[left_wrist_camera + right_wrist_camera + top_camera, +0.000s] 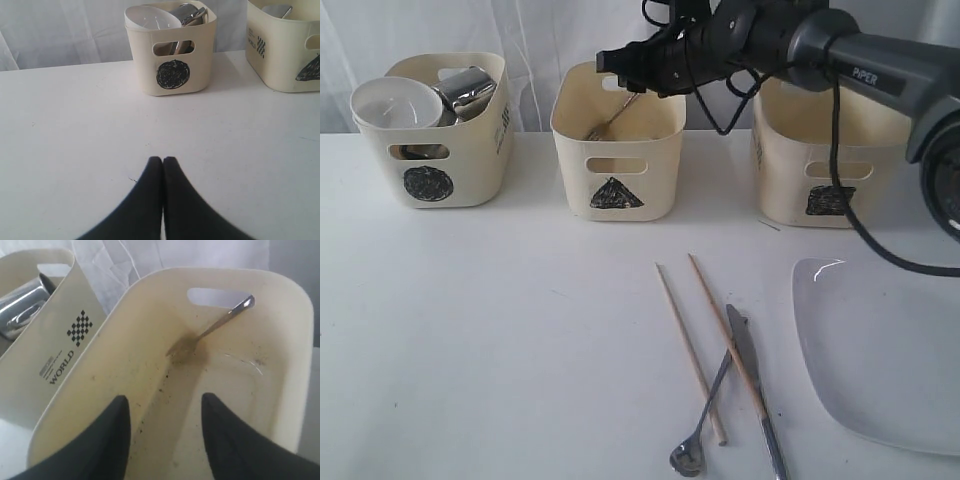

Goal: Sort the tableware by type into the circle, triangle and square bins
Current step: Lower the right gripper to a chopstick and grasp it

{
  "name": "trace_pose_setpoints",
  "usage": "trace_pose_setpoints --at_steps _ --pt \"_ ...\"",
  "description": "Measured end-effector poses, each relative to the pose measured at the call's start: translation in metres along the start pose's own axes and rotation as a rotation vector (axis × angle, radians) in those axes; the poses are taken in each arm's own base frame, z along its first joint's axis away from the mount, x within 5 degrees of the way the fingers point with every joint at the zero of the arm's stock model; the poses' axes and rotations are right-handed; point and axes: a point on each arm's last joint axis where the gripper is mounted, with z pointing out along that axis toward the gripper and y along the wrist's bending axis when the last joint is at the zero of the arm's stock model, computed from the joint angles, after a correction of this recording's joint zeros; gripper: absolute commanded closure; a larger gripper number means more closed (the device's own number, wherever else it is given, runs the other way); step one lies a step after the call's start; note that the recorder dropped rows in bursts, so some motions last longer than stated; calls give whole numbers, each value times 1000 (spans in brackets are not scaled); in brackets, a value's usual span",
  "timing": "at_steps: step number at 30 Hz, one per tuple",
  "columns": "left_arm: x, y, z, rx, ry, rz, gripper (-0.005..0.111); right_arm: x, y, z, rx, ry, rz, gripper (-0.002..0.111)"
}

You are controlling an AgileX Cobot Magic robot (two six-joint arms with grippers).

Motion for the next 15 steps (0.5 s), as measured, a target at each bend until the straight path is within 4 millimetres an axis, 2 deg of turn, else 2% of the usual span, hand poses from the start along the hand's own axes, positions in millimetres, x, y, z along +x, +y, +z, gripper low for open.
trace_pose_setpoints --at_steps 3,6,10,15 --pt "0 0 0 0 0 0 105 -4 3 -21 16 54 -83 66" --pt "0 0 0 0 0 0 105 3 4 -49 43 182 -187 66" --pt "0 0 0 0 0 0 105 42 6 -77 77 474 -328 66" --pt "0 0 0 0 0 0 105 96 19 -100 57 767 -413 66"
